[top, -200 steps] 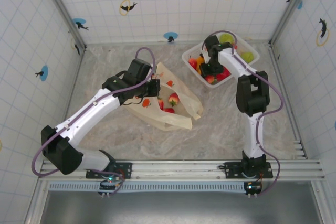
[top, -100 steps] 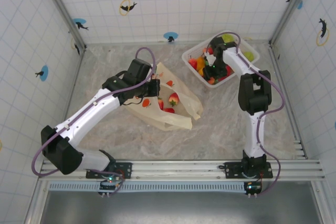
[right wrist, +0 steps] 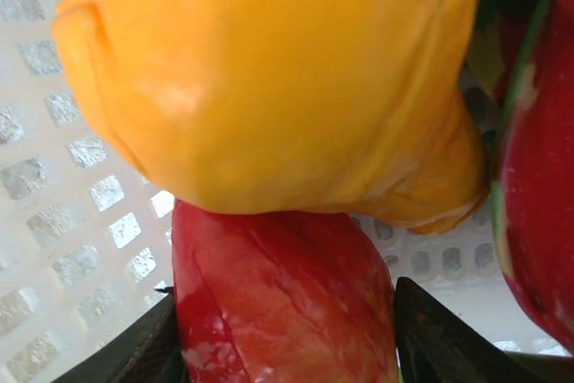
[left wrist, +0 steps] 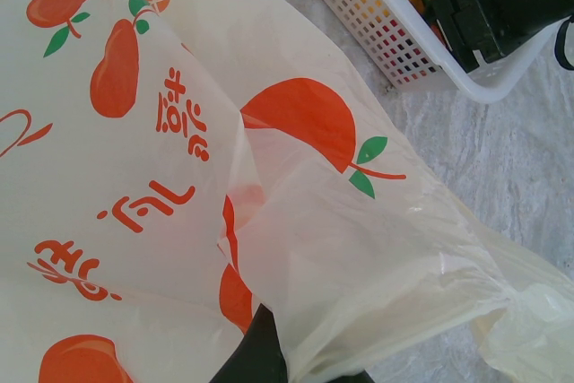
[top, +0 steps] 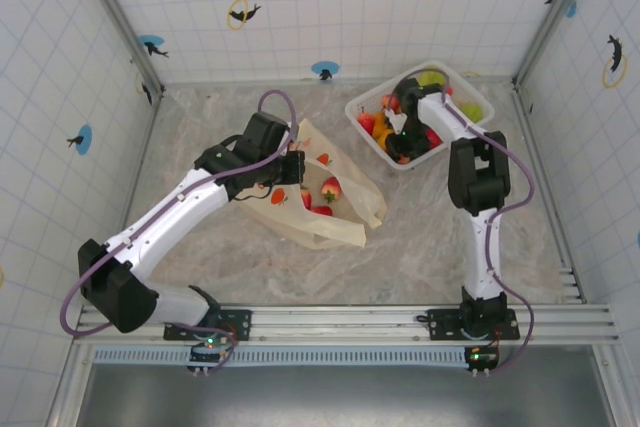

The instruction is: Place the fake fruits into the plastic bag and tie a complex knot

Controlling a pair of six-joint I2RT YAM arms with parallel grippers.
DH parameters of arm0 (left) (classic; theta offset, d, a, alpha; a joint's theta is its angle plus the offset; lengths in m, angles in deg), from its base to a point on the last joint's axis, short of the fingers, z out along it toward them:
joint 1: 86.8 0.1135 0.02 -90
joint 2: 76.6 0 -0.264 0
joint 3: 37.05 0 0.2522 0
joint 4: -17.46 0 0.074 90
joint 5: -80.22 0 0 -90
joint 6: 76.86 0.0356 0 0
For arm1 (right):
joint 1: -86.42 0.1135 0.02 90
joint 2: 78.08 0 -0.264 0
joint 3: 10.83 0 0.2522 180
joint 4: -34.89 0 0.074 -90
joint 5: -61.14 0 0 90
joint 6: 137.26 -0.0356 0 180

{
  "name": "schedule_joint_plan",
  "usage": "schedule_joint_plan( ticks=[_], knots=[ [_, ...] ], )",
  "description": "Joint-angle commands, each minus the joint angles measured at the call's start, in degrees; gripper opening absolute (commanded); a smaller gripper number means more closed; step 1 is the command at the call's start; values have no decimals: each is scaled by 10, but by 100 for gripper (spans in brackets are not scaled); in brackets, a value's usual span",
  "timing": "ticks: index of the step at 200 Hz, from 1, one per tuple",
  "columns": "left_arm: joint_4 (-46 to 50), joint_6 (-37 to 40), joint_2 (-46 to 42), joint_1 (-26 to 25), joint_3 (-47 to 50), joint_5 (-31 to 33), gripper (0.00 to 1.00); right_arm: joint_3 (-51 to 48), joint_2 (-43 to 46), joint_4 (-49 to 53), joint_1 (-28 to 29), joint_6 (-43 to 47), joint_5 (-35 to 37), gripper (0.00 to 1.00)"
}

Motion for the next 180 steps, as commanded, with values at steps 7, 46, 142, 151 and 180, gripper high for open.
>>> schedule_joint_plan(
  ticks=[7, 46, 142, 151, 180],
  knots=[
    [11, 13, -12, 3, 5, 5, 0, 4, 45, 3, 1, -7, -24, 44],
    [12, 13, -15, 3, 4, 8, 0, -5, 113, -35, -13, -29, -48, 39],
    [-4, 11, -11, 3, 3, -10, 0, -103, 243, -144, -53, -88, -111, 38],
    [-7, 10, -10, 3, 2, -11, 0, -122, 264, -165, -54, -96, -120, 38],
    [-5, 11, -9, 3, 0, -11, 0, -213, 359, -243, -55, -130, -152, 38]
  ],
)
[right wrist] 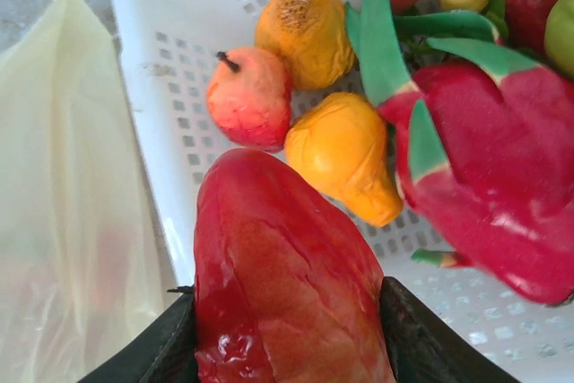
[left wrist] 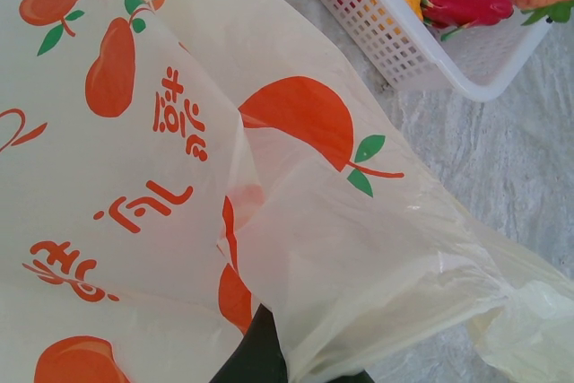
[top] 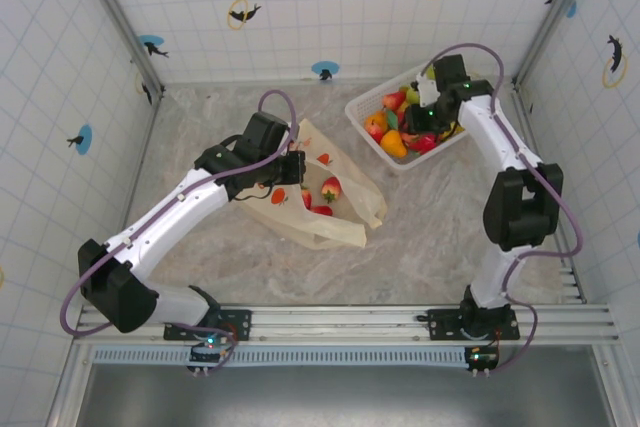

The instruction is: Place the fake fruits into the plastic bag and tie a complex knot

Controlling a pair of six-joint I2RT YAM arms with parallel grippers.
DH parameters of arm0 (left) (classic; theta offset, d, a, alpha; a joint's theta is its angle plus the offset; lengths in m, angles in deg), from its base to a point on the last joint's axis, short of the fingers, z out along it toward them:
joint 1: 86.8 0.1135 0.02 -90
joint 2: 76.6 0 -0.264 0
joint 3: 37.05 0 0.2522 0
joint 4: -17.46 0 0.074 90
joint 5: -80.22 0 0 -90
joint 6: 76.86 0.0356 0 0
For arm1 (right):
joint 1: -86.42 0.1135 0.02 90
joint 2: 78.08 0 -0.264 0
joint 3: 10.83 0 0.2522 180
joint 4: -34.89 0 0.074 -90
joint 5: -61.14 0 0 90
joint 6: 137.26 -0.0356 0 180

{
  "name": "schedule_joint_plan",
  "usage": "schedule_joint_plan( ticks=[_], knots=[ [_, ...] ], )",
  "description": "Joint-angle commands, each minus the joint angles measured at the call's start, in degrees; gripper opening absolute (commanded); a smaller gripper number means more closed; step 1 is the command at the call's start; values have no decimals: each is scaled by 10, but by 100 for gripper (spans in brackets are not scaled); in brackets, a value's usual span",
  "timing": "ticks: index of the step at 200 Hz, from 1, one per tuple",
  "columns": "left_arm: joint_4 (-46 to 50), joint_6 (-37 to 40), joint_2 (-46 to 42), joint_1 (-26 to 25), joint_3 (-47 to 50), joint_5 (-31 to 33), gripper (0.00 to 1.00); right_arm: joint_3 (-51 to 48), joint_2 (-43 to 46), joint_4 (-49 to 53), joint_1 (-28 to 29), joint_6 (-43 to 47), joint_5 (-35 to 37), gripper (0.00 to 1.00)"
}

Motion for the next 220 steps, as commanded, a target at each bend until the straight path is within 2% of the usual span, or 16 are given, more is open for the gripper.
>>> schedule_joint_plan(
  ticks=[1, 32, 60, 90, 108, 138, 174, 220],
  knots=[
    [-3, 11, -9, 3, 0, -6, 0, -54, 102, -84, -3, -41, -43, 38],
    [-3, 14, -9, 3, -1, -4, 0, -178, 225, -176, 3, -101, -72, 38],
    [-9, 14, -9, 3, 0, -4, 0, -291, 342, -272, 33, -158, -103, 38],
    [-14, 16, -8, 3, 4, -8, 0, -421, 450, -420, 111, -223, -116, 38],
    [-13, 19, -6, 3, 7, -3, 0, -468, 482, -459, 169, -241, -97, 38],
    [-15, 17, -7, 3, 8, 0, 0, -523, 504, -527, 271, -259, -41, 37],
    [-17, 17, -3, 3, 6, -6, 0, -548, 463, -571, 383, -250, 45, 37],
    [-17, 18, -5, 3, 9, -13, 0, -519, 374, -573, 434, -215, 157, 37]
  ],
)
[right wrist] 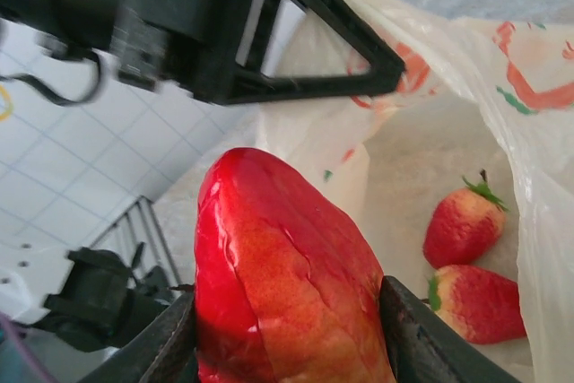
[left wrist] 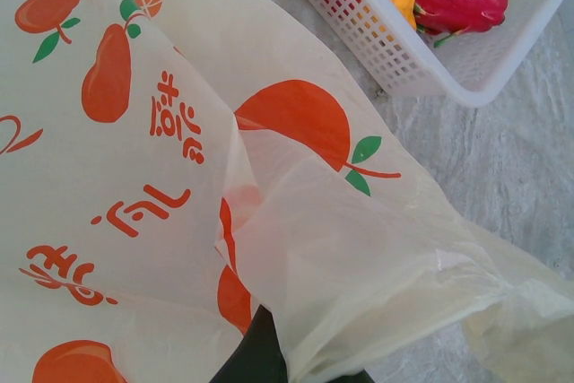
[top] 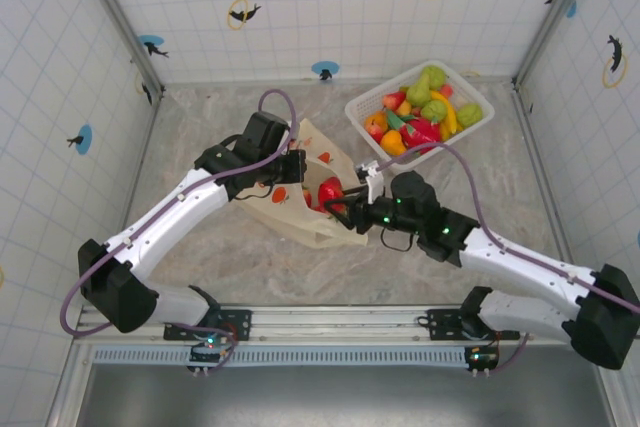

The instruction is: Place the fake fruits into the plastic bag and tie a complex knot

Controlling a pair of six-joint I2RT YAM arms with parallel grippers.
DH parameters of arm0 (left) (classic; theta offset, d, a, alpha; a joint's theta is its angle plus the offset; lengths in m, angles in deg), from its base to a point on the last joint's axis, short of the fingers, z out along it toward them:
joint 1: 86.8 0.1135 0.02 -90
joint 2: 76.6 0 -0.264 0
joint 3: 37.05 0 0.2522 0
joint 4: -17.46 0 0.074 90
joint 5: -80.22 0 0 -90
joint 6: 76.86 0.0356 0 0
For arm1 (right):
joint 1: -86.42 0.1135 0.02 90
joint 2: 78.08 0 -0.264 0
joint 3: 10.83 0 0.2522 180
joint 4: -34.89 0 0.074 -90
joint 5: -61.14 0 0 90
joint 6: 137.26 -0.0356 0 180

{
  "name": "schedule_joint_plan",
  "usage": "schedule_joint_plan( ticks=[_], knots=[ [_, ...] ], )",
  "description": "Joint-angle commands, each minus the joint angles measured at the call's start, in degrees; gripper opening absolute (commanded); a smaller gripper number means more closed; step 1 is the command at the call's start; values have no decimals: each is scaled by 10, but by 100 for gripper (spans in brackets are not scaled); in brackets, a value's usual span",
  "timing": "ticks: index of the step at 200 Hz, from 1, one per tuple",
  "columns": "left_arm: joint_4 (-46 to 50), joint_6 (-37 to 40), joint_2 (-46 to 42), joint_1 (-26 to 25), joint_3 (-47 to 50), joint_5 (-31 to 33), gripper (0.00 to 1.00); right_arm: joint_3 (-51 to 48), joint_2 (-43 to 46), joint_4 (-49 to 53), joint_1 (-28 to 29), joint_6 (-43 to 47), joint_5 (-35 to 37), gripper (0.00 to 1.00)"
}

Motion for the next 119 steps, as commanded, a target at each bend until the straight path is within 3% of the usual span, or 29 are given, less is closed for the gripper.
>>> schedule_joint_plan(
  ticks=[1, 77, 119],
  knots=[
    [-8, 17, -5, 3, 9, -12, 0, 19, -37, -28, 16, 25, 93, 37],
    [-2, 52, -10, 3, 13, -27, 0, 31, -91, -43, 7, 40, 180, 38],
    [-4, 71, -9, 3, 13, -41, 0, 53, -99, -47, -10, 55, 174, 38]
  ],
)
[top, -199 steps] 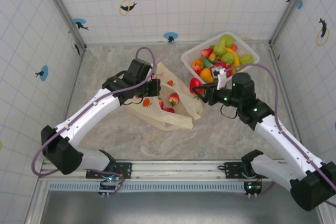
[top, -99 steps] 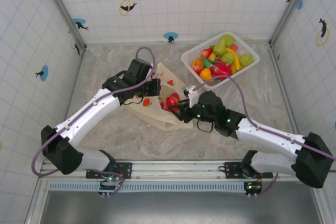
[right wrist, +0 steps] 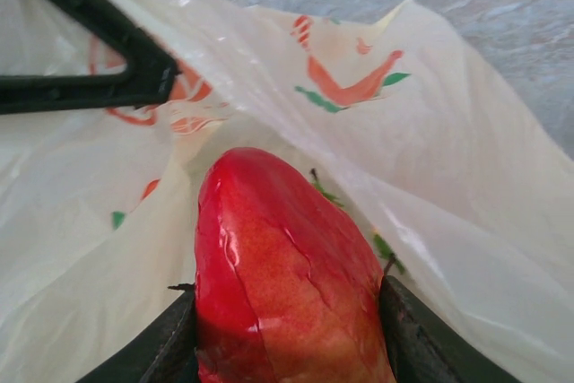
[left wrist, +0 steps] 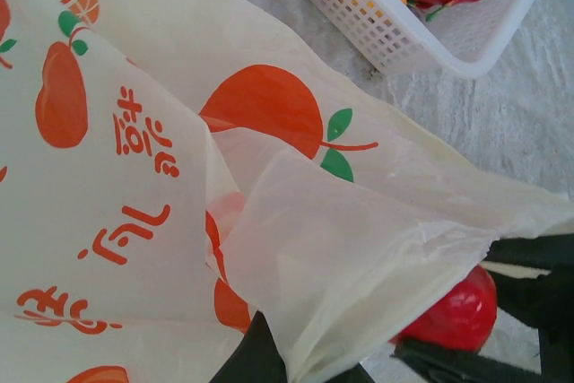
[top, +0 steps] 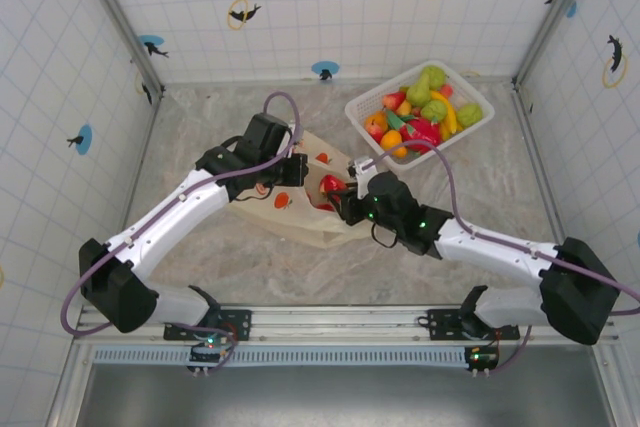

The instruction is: Place the fake fruits into the plastic bag and tie a complex knot

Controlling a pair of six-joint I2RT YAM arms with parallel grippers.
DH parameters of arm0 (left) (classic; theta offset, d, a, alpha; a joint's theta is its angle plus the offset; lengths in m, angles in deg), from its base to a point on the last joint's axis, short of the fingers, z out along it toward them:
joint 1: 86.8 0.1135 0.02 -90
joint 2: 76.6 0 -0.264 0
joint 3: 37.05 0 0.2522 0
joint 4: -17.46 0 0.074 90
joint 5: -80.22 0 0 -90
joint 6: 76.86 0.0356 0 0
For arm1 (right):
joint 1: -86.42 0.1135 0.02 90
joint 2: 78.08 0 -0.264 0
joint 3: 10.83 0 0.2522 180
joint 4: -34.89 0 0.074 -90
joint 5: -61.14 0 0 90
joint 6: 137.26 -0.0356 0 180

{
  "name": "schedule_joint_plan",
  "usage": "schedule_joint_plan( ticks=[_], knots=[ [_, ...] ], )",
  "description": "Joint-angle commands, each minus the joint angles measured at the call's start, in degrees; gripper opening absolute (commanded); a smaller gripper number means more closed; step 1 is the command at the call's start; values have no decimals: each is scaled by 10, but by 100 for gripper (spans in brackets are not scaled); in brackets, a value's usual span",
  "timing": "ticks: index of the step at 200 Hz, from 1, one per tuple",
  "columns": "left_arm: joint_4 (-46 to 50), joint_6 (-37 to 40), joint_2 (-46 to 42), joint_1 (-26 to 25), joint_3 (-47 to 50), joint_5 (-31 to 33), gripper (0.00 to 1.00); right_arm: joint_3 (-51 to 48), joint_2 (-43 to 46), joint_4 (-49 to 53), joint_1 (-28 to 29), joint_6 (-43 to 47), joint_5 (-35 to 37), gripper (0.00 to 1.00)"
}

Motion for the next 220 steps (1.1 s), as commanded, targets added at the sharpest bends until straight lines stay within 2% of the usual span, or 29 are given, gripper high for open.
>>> schedule_joint_plan(
  ticks=[1, 58, 111, 151, 187, 220],
  knots=[
    [0, 27, -9, 3, 3, -18, 0, 45, -8, -28, -8, 16, 13, 38],
    [-12, 34, -9, 3, 3, -29, 0, 78, -56, -23, -11, 20, -29, 38],
    [-16, 8, -1, 3, 3, -27, 0, 61, -116, -114, -13, 18, -23, 38],
    [-3, -11, -6, 3, 19, 4, 0, 70, -179, -159, -19, 12, -22, 39],
    [-6, -23, -5, 3, 25, 11, 0, 72, -224, -192, -25, -4, -33, 41],
    [-5, -26, 3, 3, 28, 20, 0, 92, -263, -194, -27, -13, -38, 47]
  ],
)
